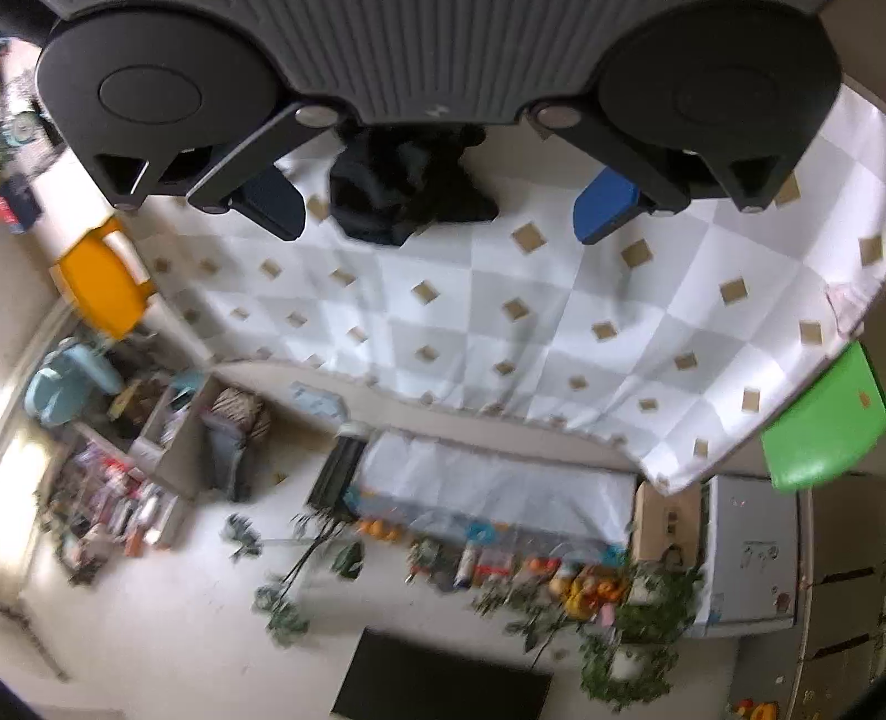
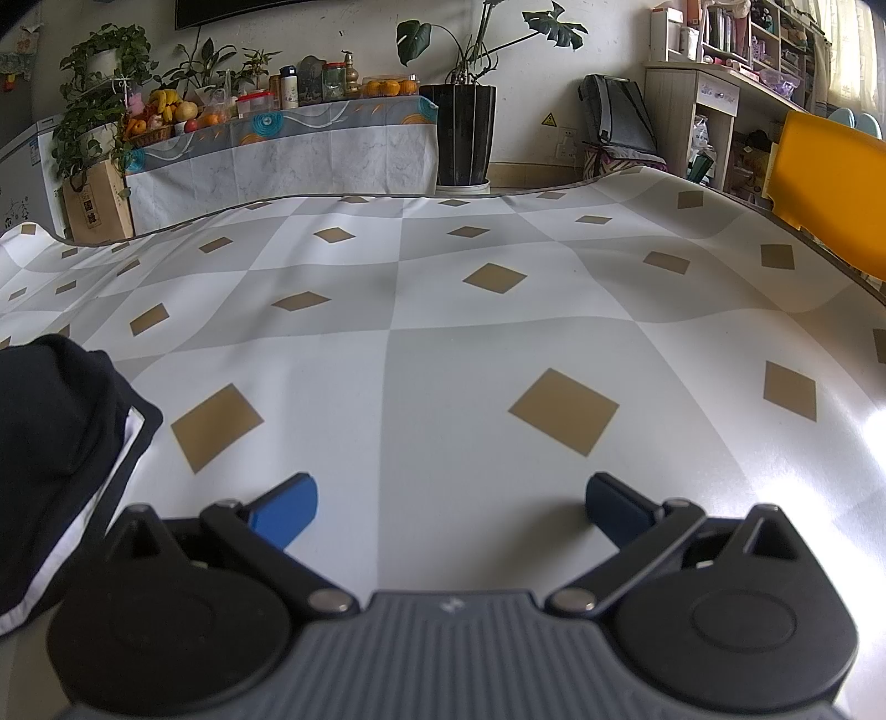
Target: Fold clothes
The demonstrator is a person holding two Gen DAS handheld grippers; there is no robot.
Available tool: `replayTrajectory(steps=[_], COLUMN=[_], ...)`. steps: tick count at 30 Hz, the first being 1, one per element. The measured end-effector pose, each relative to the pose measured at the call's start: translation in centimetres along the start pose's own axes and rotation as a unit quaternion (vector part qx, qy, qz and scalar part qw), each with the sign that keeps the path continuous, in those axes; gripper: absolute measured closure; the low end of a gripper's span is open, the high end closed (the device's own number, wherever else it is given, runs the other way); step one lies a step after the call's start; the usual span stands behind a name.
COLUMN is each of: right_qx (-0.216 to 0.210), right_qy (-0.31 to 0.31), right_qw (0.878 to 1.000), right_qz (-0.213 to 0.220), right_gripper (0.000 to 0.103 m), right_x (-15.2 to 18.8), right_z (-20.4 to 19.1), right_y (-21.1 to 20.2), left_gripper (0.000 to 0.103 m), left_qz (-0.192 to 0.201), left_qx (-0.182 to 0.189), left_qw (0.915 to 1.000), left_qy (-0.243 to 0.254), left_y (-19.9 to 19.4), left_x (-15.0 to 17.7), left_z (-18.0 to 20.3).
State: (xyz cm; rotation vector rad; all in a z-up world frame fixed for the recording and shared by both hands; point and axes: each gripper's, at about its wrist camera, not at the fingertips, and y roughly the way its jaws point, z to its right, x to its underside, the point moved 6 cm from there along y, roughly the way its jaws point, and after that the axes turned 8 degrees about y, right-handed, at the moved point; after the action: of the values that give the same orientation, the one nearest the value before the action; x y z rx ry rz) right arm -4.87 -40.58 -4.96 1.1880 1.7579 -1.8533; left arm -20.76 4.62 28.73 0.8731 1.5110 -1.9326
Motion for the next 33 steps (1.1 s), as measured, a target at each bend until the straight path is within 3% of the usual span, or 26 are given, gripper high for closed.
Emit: replayTrajectory(steps=[5, 13, 22, 26, 30, 33], right_qx=[0.000, 0.000, 0.020, 0.013, 0.018, -0.008], right_qy=[0.000, 0.000, 0.015, 0.011, -0.001, 0.006], right_qw=[1.000, 1.000, 1.000, 0.999, 0.998, 0.999], right_qz=[0.000, 0.000, 0.001, -0.050, -0.061, -0.044], right_gripper=[0.000, 0.000, 0.000, 0.000, 0.000, 0.000], right_x=[0.0, 0.0, 1.2, 1.1, 0.3, -1.3], right_z=[0.0, 0.0, -0.4, -1.2, -2.6, -4.1], right_y=[0.0, 0.0, -1.2, -2.0, -4.6, -7.8], left_gripper=[0.000, 0.000, 0.000, 0.000, 0.000, 0.000], left_qz=[-0.067, -0.126, -0.135, -0.157, -0.149, -0.146], left_qx=[-0.043, -0.066, -0.086, -0.093, -0.093, -0.098], left_qw=[0.9968, 0.9897, 0.9867, 0.9822, 0.9833, 0.9828], left_qy=[0.007, 0.015, 0.031, 0.043, 0.048, 0.058], left_y=[9.8, 18.2, 21.8, 22.8, 22.7, 22.6], left_x=[3.2, 6.2, 7.5, 8.1, 8.0, 7.9], left_z=[0.2, 0.1, 0.6, 0.3, -0.1, -0.1])
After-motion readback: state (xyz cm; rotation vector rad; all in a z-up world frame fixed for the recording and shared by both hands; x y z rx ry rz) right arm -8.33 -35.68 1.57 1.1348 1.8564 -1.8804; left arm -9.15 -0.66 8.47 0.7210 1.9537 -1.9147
